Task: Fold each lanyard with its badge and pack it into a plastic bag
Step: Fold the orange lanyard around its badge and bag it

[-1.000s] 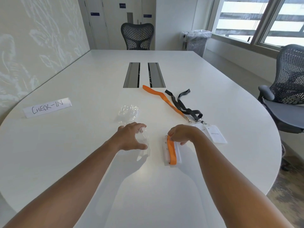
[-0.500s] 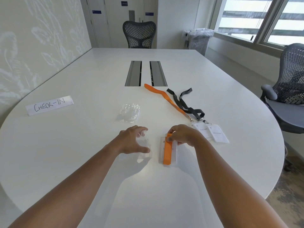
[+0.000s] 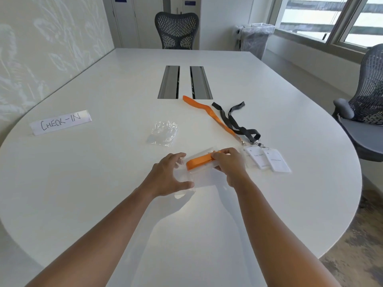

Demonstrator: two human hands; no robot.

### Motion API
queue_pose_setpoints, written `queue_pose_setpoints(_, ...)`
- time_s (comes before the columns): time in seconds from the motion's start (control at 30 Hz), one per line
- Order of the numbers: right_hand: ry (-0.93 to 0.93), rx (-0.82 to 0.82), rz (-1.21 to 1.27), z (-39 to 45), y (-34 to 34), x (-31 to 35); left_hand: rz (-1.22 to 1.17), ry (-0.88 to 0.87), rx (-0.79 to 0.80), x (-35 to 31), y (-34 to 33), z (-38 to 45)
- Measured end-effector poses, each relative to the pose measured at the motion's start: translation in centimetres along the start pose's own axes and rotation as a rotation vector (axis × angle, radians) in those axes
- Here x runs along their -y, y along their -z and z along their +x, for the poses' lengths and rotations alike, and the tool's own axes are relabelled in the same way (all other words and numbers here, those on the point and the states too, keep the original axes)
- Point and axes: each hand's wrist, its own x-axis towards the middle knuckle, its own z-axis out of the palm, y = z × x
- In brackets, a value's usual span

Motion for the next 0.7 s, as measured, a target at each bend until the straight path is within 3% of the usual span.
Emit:
queue_pose_setpoints(0.23, 0.030, 0.087, 0.022, -1.6, -0.7, -0.1, 0.010, 0.002, -0.068, 0.1, -0.2, -0.4)
queue_pose_setpoints(0.47, 0.031, 0.144, -0.010, -2.1, -1.4, 0.4, 0.011, -0.013, -0.034, -0.2, 0.2, 0.2)
queue_pose_setpoints(0.6, 0.025, 0.168, -0.083, -2.0, -2.3, 0.3, 0.005, 0.021, 0.043, -0.4, 0.2, 0.9)
queue_pose_setpoints(0.7, 0.066, 0.149, -0.132, -1.6, -2.5, 0.6, -0.162, 0.101, 0.141, -0.6, 0.7, 1.5)
